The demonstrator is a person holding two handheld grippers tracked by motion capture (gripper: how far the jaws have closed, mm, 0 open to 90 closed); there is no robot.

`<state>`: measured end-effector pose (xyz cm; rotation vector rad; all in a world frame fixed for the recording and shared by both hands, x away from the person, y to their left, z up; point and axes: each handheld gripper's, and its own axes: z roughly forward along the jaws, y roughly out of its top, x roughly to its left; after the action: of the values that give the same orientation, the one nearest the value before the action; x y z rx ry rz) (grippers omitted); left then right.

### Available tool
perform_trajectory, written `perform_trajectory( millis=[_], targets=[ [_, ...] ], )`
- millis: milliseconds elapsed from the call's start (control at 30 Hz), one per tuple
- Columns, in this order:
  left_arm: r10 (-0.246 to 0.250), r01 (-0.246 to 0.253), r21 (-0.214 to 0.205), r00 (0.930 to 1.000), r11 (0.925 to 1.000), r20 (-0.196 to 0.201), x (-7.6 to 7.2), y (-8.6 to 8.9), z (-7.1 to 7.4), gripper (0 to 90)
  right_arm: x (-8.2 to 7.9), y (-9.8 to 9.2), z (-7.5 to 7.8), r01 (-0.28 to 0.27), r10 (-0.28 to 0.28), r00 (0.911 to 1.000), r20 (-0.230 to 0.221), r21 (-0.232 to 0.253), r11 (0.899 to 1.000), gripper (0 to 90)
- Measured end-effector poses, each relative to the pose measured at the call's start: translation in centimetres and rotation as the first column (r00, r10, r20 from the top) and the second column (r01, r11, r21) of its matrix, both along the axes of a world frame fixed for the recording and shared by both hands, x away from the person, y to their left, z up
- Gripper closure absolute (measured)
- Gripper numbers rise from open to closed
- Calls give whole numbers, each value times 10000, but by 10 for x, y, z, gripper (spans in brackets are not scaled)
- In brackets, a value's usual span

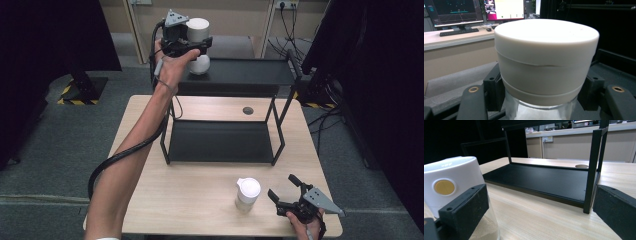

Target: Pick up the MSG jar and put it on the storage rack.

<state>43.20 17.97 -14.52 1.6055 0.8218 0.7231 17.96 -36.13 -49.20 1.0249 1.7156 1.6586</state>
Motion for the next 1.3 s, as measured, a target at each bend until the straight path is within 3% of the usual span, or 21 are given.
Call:
perform_trajectory(
  millis=[667,800,967,1100,1300],
  targets=[
    [57,-54,-202,9999,9998,141,-1,-1,-11,336,0,1,0,-33,33,10000,-20,-20,10000,6],
    [362,-364,-390,9993,9986,-46,-4,-3,-8,168,0,1,0,-43,43,10000,-23,-15,10000,5],
    [479,-483,-508,9988,9975,-98,-7,-3,-9,52,1,2,0,-61,61,10000,-49,-22,10000,6],
    [503,-512,-536,9986,9972,-190,-10,-4,-8,3,1,2,0,-62,62,10000,-49,-14,10000,5],
    [506,-522,-516,9982,9973,-329,-17,-3,-5,0,1,2,0,-87,87,9999,-52,-14,10000,5]
  ],
)
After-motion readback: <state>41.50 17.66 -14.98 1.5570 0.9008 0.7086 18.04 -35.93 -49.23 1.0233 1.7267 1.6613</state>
